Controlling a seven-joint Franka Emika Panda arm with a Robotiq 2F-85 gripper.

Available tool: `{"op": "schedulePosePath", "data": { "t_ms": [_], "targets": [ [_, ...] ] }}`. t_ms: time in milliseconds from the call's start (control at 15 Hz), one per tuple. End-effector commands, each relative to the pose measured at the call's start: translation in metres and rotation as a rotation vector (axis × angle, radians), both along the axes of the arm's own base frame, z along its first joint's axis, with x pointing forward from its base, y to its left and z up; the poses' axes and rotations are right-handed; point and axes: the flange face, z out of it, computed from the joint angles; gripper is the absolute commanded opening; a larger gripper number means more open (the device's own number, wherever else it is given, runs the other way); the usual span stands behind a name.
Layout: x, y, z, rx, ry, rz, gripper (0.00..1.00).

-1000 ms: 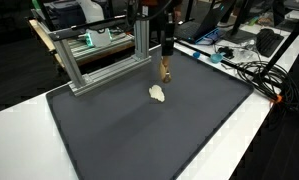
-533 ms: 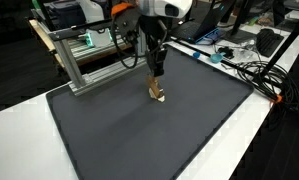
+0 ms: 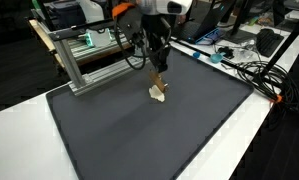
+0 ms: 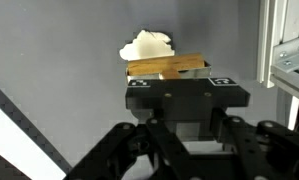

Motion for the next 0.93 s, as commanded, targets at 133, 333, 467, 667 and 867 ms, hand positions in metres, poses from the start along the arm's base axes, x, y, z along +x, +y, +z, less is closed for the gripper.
{"op": "schedulePosePath", "data": {
  "t_ms": [133, 333, 467, 667, 867],
  "targets": [
    [-0.014, -0.003, -0.005, -0.09, -0.081, -0.023, 0.21],
    [-0.027, -0.005, -0.01, -0.128, -0.026, 0.021, 0.21],
    [-0.032, -0.001, -0.013, -0.124, -0.015, 0.033, 0.21],
    [-0.022, -0.003, -0.024, -0.107, -0.015, 0.023, 0.46],
    [-0.02, -0.002, -0.016, -0.112, -0.034, 0.016, 0.21]
  ]
}}
